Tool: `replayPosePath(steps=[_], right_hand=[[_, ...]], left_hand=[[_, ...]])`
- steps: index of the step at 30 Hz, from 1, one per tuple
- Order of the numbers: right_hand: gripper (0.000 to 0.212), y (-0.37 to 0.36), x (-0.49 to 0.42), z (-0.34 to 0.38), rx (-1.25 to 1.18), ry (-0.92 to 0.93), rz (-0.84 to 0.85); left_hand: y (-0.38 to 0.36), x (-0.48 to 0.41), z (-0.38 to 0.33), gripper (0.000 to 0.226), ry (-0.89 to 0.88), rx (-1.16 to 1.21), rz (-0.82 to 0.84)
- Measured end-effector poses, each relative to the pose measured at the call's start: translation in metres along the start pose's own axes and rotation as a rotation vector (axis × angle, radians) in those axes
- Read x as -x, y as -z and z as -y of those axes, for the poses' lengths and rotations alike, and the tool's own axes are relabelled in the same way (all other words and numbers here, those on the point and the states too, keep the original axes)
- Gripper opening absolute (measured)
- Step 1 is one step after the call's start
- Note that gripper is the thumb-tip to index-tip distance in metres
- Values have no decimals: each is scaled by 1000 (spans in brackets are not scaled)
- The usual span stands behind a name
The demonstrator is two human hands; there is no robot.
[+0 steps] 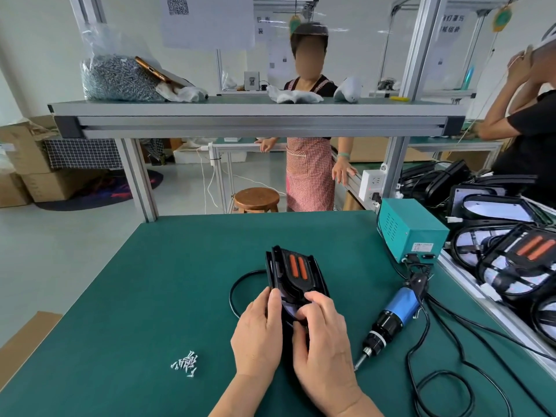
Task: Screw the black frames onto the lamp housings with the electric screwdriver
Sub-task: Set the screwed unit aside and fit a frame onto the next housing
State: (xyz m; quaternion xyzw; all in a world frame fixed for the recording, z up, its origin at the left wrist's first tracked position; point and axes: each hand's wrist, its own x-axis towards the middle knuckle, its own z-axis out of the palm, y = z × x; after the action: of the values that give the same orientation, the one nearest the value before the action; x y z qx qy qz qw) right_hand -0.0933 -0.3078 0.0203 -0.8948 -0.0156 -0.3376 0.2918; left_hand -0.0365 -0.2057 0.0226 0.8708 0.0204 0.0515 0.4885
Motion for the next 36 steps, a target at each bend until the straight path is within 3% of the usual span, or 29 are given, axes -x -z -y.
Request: replayPosePath(steps=[7,20,23,27,30,32,36], right_hand=[[20,3,-2,2,34,20,17],[12,-6,1,-6,-96,-112,19],[32,-7,-1,-6,-131,-167,1],[55,-6,-3,-7,-176,-292,180],[49,-7,-4,-9,-89,-291,252],[39,-8,-3,-9,-62,-279,202],[13,-7,-2,-9,-72,-262,44]], left_hand=[[6,1,-4,55,17,16,-26],[4,1,-5,53,1,-65,13],[4,3,-5,61,3,-43,-7],[2,0,-4,58,39,-59,-13],[1,0,-4,33,-3,-60,-18],[0,-1,-2,21,-22,-39,-44],[-3,-6,5,27,5,-62,-129]])
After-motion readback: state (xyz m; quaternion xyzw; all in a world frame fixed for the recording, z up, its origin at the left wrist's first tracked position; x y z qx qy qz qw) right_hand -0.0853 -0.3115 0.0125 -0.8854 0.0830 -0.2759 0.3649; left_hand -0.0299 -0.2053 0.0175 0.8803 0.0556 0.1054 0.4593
